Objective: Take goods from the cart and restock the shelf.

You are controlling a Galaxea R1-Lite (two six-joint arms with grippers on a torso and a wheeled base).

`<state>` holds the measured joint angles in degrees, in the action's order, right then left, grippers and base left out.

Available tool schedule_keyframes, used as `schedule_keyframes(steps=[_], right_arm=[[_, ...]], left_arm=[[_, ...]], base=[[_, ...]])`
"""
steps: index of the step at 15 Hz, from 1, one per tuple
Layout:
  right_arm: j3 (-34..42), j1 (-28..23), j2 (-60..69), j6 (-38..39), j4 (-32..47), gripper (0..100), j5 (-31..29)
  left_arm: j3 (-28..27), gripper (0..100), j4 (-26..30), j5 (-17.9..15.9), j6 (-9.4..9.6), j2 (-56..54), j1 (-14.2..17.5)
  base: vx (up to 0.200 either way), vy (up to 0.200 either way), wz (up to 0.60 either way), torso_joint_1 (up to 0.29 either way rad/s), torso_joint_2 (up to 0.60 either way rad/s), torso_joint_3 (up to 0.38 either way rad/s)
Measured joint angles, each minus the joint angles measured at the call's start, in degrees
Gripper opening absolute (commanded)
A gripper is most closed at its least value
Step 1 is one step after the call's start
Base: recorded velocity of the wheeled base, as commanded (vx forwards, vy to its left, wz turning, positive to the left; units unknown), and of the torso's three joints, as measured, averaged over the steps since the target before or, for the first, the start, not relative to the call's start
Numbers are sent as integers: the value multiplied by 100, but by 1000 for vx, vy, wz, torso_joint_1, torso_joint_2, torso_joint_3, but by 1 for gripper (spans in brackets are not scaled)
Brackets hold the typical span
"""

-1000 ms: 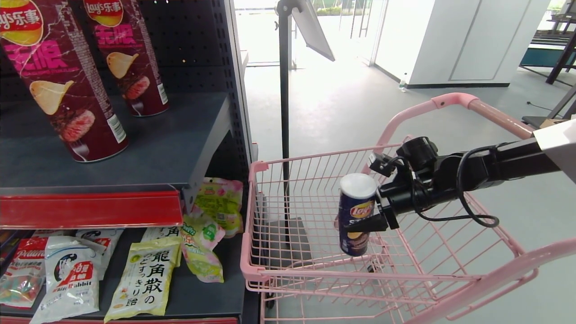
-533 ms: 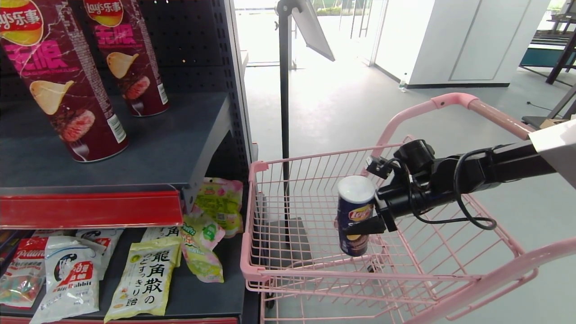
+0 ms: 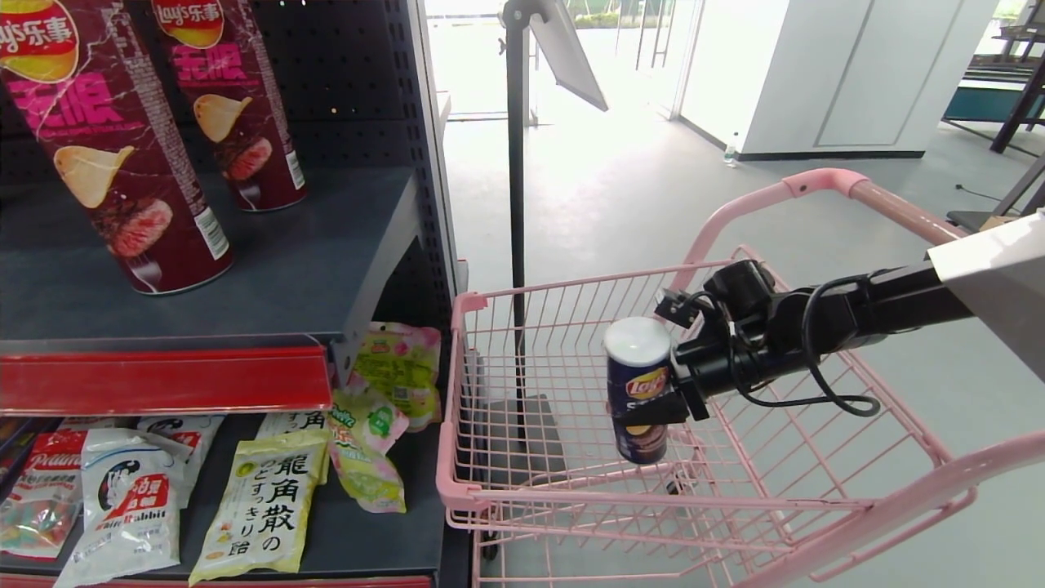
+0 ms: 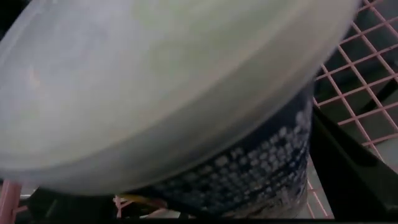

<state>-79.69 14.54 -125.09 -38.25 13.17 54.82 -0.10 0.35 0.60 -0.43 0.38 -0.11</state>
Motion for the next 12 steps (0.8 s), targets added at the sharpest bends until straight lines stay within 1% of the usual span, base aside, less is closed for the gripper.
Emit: schedule_keyframes(steps=[6,10,11,12], right_arm=[[-341,1,-110,35,-94,100,50],[-421,-5,-182,33,-154,100,50],[-435,-5,-197,32,-250,0,52],[-453,-2,-212,32,-301,0,50]], left_arm=[[0,100,-2,0,2,0,0],[0,100,0,-2,0,0,4],[0,100,0,0,0,0,4],[0,100,-2,0,0,0,4]], base=[[0,0,0,0,0,0],[0,0,0,0,0,0],[0,0,0,0,0,0],[0,0,0,0,0,0]])
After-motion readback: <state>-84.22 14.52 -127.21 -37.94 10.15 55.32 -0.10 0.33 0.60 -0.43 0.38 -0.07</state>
